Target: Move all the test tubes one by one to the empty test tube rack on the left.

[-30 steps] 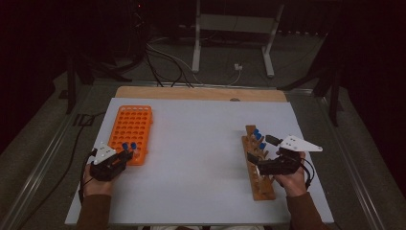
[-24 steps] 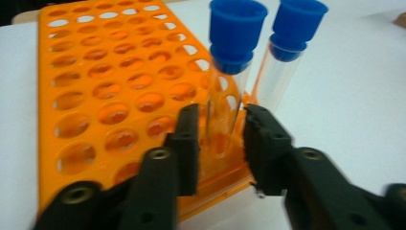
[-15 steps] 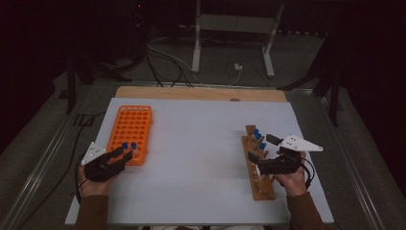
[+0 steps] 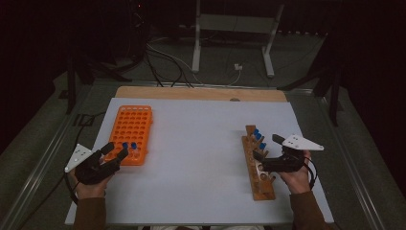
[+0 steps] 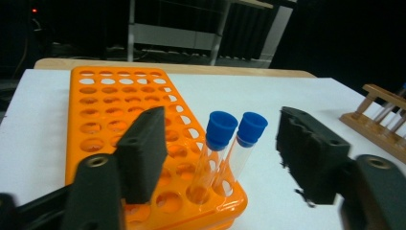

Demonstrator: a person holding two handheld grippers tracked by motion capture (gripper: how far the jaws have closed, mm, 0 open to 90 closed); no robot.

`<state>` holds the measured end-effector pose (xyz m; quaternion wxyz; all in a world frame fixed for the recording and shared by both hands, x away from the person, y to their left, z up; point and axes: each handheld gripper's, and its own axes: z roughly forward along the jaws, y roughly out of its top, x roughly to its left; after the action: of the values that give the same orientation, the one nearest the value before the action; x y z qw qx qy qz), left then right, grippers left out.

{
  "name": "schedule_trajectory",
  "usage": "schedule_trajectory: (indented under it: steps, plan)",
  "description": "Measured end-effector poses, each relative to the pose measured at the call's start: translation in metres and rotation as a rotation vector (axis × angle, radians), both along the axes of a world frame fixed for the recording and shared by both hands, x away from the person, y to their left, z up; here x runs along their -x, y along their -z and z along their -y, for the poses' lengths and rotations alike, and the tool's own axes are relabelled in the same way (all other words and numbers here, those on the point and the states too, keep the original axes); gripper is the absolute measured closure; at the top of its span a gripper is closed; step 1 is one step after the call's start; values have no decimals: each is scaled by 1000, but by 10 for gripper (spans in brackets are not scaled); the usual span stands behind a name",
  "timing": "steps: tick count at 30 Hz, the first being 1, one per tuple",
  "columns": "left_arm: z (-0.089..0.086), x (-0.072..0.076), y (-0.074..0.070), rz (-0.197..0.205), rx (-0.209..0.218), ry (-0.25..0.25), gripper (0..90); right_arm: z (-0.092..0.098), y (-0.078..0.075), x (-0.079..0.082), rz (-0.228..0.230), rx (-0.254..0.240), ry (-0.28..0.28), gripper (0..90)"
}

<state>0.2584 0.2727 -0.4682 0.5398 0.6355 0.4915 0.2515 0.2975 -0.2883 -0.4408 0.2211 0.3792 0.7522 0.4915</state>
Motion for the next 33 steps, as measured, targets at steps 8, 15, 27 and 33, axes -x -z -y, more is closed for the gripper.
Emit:
schedule_trajectory:
  steps: [8,15,27,33]
  plan:
    - [8,0,-8,-11,20,-33,150,4,13,-5,-50,40,-22,153]
    - [13,0,-9,-25,1,-53,23,5,18,-6,-48,73,-59,459]
    - [15,-2,-6,-42,-37,-60,7,2,23,-8,-35,101,-57,762]
    - [17,-2,-5,-39,-58,-65,7,-1,23,-8,-24,104,-49,768]
